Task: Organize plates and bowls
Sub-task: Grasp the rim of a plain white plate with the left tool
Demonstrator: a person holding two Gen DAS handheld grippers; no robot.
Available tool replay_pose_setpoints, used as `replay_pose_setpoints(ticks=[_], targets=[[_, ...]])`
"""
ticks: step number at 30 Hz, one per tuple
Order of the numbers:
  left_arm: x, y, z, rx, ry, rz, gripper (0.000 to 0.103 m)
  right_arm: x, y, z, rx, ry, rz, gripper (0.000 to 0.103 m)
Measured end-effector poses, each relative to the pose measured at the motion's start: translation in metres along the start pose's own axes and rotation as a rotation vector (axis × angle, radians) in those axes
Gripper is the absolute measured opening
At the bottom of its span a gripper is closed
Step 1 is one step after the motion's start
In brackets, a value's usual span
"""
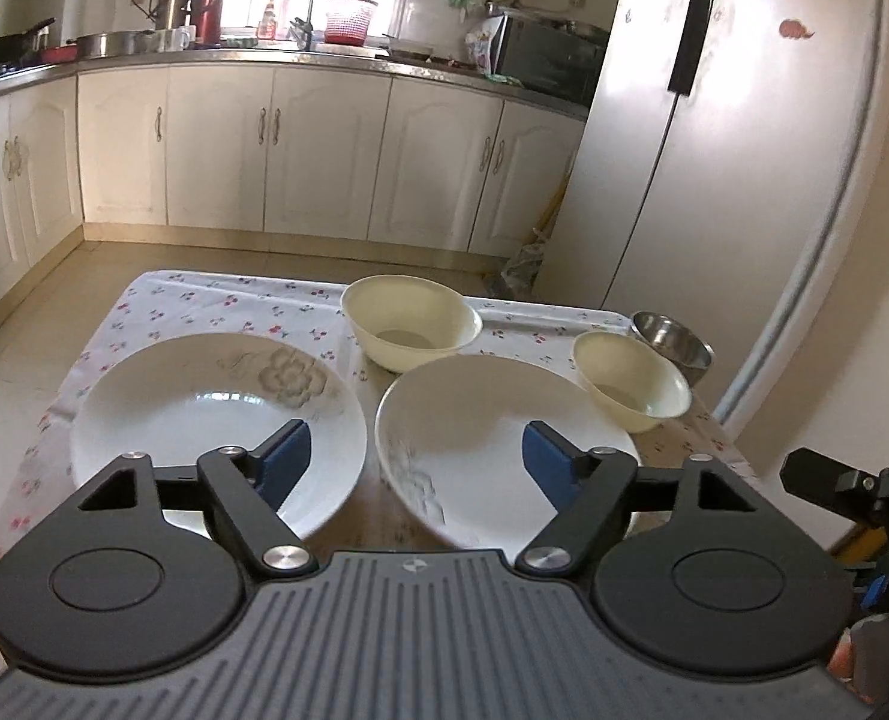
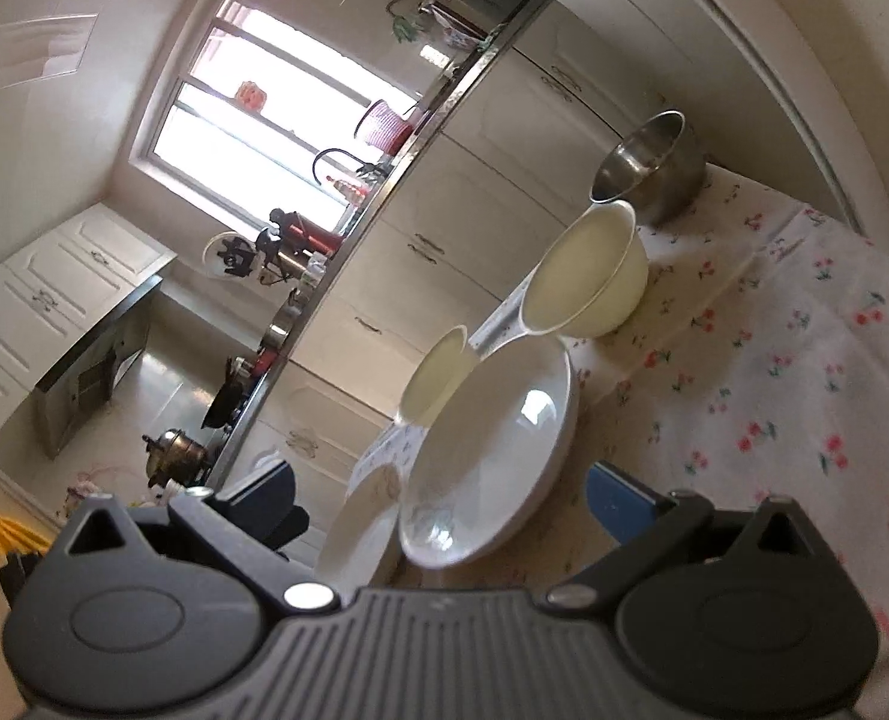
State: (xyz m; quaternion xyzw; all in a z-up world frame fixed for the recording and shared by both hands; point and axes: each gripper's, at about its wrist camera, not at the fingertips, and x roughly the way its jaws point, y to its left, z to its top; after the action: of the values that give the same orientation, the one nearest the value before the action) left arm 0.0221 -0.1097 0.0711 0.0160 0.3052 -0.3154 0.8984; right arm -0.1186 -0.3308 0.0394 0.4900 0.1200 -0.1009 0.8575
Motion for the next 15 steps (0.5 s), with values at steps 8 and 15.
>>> replay_pose_setpoints(ticks=[8, 15], targets=[[0.057, -0.008, 0.016, 0.024, 0.048, 0.019, 0.070, 0.031, -0.018, 0.007, 0.068, -0.012, 0.040, 0.103], [0.092, -0.014, 0.024, 0.065, 0.080, 0.018, 0.061, 0.038, -0.025, 0.006, 0.084, -0.034, 0.064, 0.102]])
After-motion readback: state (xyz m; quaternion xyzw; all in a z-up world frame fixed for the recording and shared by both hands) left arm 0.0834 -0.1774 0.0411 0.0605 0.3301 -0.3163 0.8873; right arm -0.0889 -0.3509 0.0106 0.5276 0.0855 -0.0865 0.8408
